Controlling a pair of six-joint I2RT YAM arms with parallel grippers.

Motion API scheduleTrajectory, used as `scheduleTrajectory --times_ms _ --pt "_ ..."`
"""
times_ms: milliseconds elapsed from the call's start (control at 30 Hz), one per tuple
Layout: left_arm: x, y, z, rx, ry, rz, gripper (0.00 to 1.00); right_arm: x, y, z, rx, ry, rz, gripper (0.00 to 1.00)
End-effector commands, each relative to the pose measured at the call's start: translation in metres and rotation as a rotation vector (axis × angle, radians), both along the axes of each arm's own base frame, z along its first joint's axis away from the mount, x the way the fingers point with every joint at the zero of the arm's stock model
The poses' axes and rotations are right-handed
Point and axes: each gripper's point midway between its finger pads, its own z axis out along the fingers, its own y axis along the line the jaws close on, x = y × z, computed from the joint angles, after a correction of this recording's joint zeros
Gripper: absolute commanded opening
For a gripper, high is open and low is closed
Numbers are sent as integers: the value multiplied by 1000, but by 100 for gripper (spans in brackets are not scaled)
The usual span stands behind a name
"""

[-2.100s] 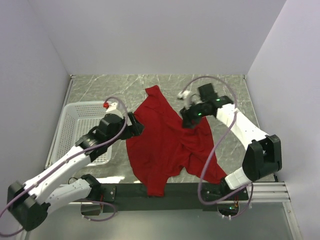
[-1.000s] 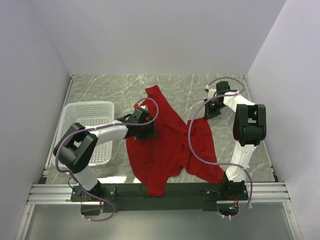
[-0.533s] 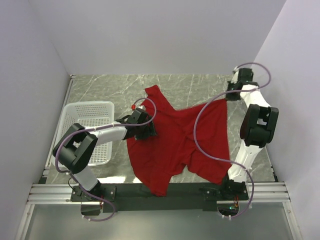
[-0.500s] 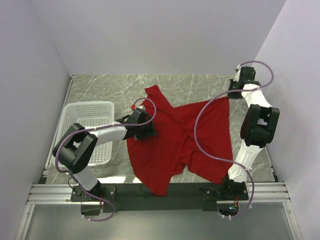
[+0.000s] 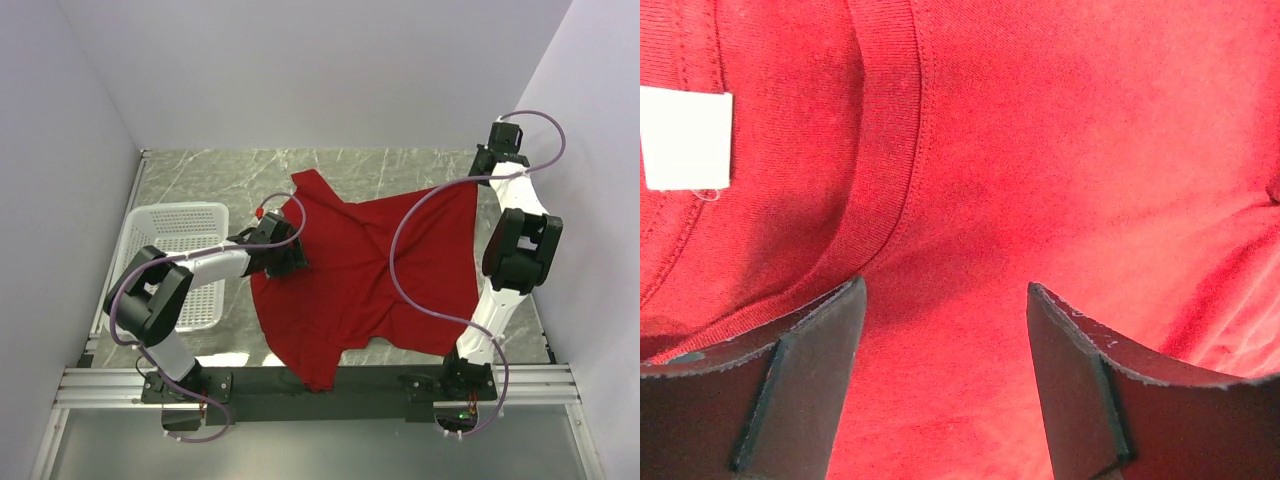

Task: Fold and stack the t-shirts
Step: Flatten the tshirt out

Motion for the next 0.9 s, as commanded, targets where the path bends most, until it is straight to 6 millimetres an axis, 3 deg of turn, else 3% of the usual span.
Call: scheduleTrajectory --times_ms 0,100,133,267,300,367,400,433,467,500,533,600,700,767,800,867 --pt "-9 23 -12 104 42 -6 73 13 -16 13 -17 -73 -30 0" --pt "14 9 26 66 -64 -53 79 10 1 5 37 -56 58 0" --pt "27 3 48 48 -112 -59 80 8 6 3 46 -50 81 0" --pt "71 3 90 47 -194 -74 84 1 17 -7 89 -38 123 0" --pt "93 8 100 45 -212 -47 85 -2 20 -12 101 -27 131 0" --pt "110 12 103 43 -208 -52 85 -5 22 -14 107 -23 140 0" --pt "124 21 93 48 -185 -35 85 -8 24 -18 114 -16 144 0" --pt "141 19 105 26 -211 -30 84 -9 26 -19 122 -13 150 0" --pt "151 20 104 16 -203 -21 84 -10 28 -20 123 -12 157 0" --pt "165 27 87 5 -163 -1 83 -13 30 -22 129 -7 159 0" --pt "182 27 99 -20 -188 15 81 -14 32 -22 134 -9 166 0" --pt "204 34 95 -59 -172 61 77 -17 34 -24 143 -3 172 0" --pt "236 28 76 -112 -159 94 71 -18 40 -27 158 3 185 0" --pt "251 21 81 -165 -170 110 69 -19 43 -30 166 7 193 0" --pt "256 19 65 -175 -145 118 67 -19 44 -30 167 7 195 0" --pt "271 15 70 -223 -160 144 65 -20 46 -31 176 11 203 0"
